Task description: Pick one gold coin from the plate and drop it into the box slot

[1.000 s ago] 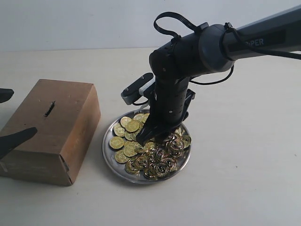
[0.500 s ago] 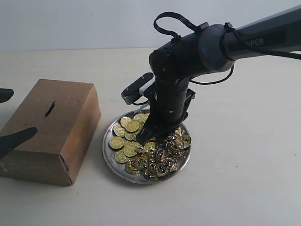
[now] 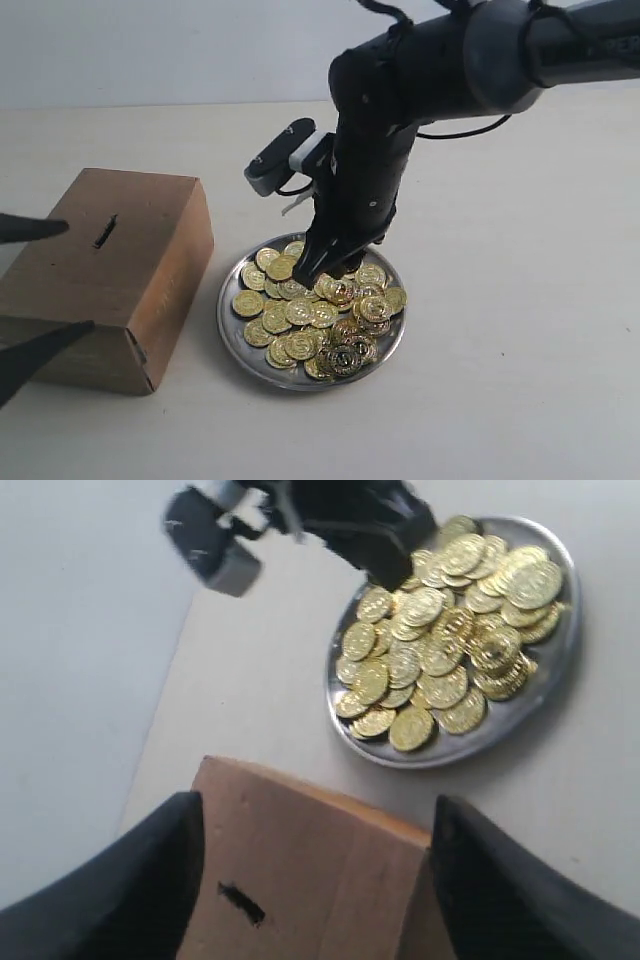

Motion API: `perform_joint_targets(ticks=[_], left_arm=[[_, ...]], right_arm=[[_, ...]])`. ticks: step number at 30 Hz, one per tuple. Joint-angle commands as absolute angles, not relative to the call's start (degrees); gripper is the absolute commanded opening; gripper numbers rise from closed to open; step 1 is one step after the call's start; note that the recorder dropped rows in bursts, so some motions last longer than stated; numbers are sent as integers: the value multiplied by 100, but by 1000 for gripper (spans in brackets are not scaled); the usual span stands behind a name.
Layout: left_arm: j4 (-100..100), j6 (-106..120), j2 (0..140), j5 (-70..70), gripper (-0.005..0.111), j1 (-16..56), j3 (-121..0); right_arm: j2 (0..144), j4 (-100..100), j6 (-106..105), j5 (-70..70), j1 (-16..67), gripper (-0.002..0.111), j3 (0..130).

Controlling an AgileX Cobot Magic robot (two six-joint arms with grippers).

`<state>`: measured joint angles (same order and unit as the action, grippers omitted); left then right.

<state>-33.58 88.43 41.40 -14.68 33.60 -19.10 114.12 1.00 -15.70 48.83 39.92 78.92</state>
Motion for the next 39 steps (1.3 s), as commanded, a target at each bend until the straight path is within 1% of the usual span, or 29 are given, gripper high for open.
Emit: perform_joint_targets(ticks=[1,4,9,13,18,21,26,33,35,36,39], left_arm=[[-3320,10444,4141,-1289,63,3812,-1532],[-3315,10752,4141,-939,63,4111,-1355],[-2842,10752,4141,-740,63,4498,-1341],[-2737,10752,4141,-585,63,4766,-1341],[-2601,10752,4265,-512,62,5094,-1468],[-2522,10752,4609,-285,60,5221,-1641],[-2361,10752,5224,104,60,5429,-1960],[-2361,10752,5701,353,60,5488,-2211],[-2328,10752,5823,353,57,5488,-2238],[-2304,10752,5875,353,54,5488,-2254],[-2253,10752,5925,396,40,5488,-2266]], right_arm=[[10888,-1030,-3019,5348,3969,34,7921],[10640,-1839,-3869,5730,3969,34,7921],[10383,-3245,-5249,6500,3969,34,7921],[10368,-4011,-5829,6996,3969,34,7921],[10368,-4406,-6181,6996,3969,34,7921],[10368,-4615,-6271,6996,3969,34,7921],[10368,-4613,-6260,6996,3969,34,7921],[10368,-4530,-6260,6996,3969,34,7921],[10368,-4520,-6260,6996,3969,34,7921],[10368,-4506,-6260,6996,3969,34,7921],[10368,-4441,-6270,6996,3969,34,7921]])
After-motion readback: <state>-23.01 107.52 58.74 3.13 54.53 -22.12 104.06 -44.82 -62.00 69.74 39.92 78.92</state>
